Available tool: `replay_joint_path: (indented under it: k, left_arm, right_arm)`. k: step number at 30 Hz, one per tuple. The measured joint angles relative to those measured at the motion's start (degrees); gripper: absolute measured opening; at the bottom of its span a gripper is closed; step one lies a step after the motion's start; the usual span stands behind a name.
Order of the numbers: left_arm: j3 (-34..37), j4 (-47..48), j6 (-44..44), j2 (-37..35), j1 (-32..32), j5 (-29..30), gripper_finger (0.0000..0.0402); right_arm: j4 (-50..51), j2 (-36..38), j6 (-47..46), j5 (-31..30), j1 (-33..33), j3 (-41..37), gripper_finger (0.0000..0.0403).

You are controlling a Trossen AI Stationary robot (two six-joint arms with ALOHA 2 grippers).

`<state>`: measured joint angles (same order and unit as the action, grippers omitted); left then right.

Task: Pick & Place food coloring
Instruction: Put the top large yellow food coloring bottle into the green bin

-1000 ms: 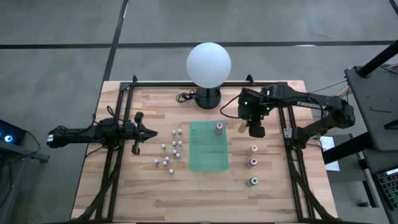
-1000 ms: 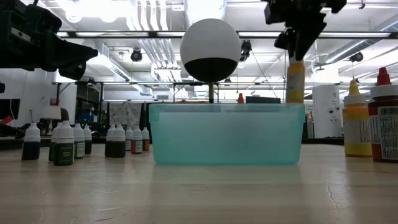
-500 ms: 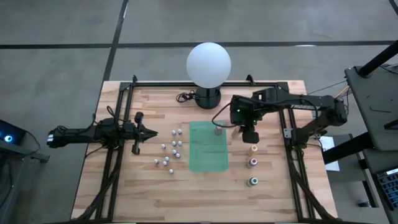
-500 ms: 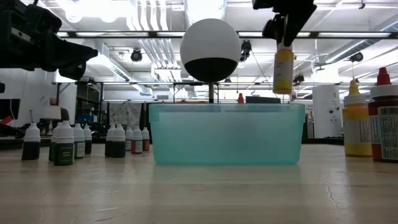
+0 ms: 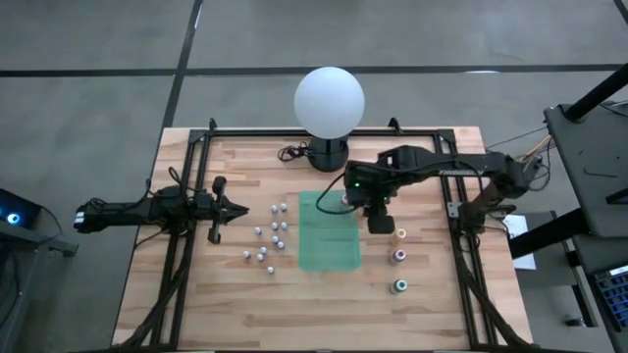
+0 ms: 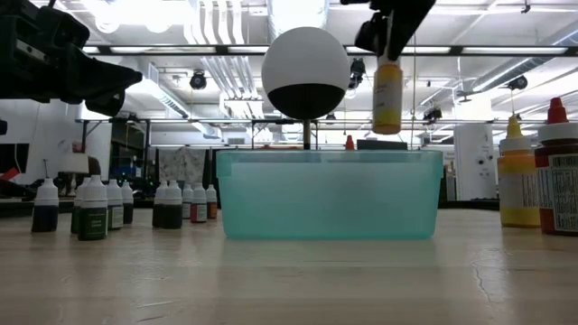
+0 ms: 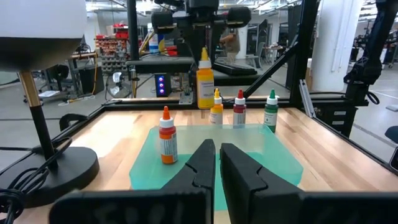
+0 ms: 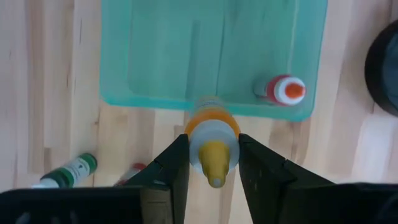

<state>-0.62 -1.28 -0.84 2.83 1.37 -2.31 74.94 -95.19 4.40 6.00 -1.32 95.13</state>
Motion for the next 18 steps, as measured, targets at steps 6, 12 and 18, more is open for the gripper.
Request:
replay_joint_path:
  k: [6, 12, 18]
  left_arm:
    - [0.00, 0.01, 0.00, 0.00, -0.02, -0.01, 0.0000]
    - [0.00, 0.00, 0.01, 0.00, -0.01, 0.00, 0.0000]
    - [0.00, 0.00, 0.01, 0.00, 0.00, 0.00, 0.0000]
  right_arm:
    - [0.28, -3.08, 0.00, -0.05, 0.08, 3.42, 0.0107]
    - [0.17, -4.33, -1.48, -0.15, 0.09, 3.44, 0.0107]
    - [-0.21, -5.24, -6.19, -2.42, 0.09, 2.34, 0.0107]
